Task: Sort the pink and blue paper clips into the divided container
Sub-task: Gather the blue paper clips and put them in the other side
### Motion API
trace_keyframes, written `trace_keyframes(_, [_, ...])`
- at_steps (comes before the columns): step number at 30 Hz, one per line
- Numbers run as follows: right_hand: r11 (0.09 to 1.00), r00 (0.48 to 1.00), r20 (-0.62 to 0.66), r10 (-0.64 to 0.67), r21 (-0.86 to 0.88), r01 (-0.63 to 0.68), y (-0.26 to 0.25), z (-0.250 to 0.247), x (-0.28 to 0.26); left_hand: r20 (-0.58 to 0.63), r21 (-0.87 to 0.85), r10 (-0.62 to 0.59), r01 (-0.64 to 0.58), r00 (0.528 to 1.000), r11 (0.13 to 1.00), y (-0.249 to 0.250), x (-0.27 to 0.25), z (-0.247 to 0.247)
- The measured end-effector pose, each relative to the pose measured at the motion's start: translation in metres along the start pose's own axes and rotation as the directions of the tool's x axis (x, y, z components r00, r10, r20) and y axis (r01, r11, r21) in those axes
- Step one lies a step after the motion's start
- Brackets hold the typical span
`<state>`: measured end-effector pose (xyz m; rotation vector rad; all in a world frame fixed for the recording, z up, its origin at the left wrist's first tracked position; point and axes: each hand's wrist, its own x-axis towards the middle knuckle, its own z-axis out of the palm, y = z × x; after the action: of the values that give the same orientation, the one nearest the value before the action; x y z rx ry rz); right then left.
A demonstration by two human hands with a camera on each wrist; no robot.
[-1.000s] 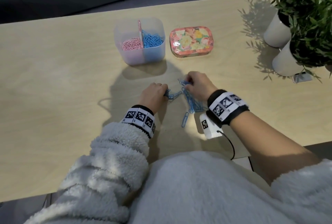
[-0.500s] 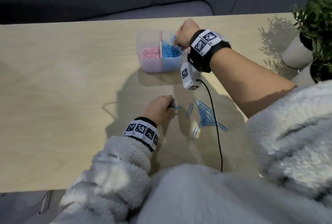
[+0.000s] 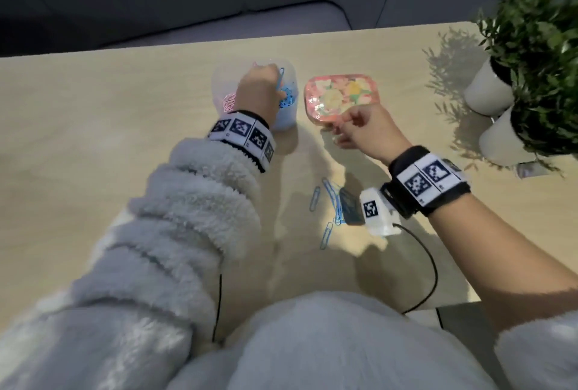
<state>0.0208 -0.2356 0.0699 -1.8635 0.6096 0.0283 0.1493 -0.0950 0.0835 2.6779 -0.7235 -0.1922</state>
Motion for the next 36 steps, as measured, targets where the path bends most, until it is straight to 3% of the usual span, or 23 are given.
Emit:
trace_keyframes(4, [0.959, 1.0, -0.017, 0.02, -0.283, -0.024, 0.047, -0.026, -0.035, 0.132, 0.099, -0.05, 0.037, 0.99, 0.994, -0.003, 0.02, 0.007])
trace_keyframes(9, [0.841, 0.984, 0.117, 0.134, -0.539, -0.051, 0.087, -0.039, -0.083, -0.103, 0.02, 0.167, -0.166, 0.981, 0.986, 0.007, -0.02, 0.011])
trace_keyframes(10, [0.835, 0.976, 0.143, 0.164, -0.546, -0.061, 0.095, -0.037, -0.091, -0.062, -0.031, 0.171, -0.173, 0.983, 0.984, 0.008, -0.036, 0.018])
trace_keyframes(12, [0.851, 0.964, 0.156, 0.213, -0.514, -0.105, 0.108, -0.031, -0.102, 0.178, -0.113, 0.125, -0.106, 0.976, 0.988, 0.01, -0.076, 0.039])
trace_keyframes(14, [0.874, 0.976, 0.088, 0.199, -0.467, -0.136, 0.116, -0.022, -0.104, 0.407, -0.122, 0.077, -0.029, 0.91, 0.992, 0.011, -0.112, 0.065])
trace_keyframes(16, [0.874, 0.991, -0.057, 0.119, -0.467, -0.132, 0.116, -0.012, -0.099, 0.489, -0.073, 0.093, -0.065, 0.867, 0.995, 0.013, -0.135, 0.084])
trace_keyframes(19, [0.877, 0.981, -0.19, 0.028, -0.467, -0.115, 0.109, 0.0, -0.083, 0.448, -0.053, 0.107, -0.092, 0.888, 0.994, 0.018, -0.145, 0.096])
trace_keyframes(23, [0.857, 0.999, -0.023, 0.022, -0.514, -0.031, 0.096, 0.014, -0.076, 0.369, -0.15, 0.103, -0.05, 0.924, 0.987, 0.024, -0.14, 0.101])
trace_keyframes(27, [0.817, 1.0, 0.023, 0.016, -0.577, 0.0, 0.091, 0.025, -0.086, 0.332, -0.175, 0.206, -0.155, 0.92, 0.972, 0.015, -0.133, 0.098])
trace_keyframes(32, [0.811, 0.999, 0.019, 0.031, -0.585, -0.014, 0.089, 0.024, -0.094, 0.447, 0.06, 0.333, -0.399, 0.83, 0.915, 0.01, -0.123, 0.091])
trace_keyframes(36, [0.828, 1.0, 0.004, -0.01, -0.561, 0.01, 0.088, 0.033, -0.095, 0.497, 0.077, 0.388, -0.485, 0.776, 0.871, 0.015, -0.116, 0.087])
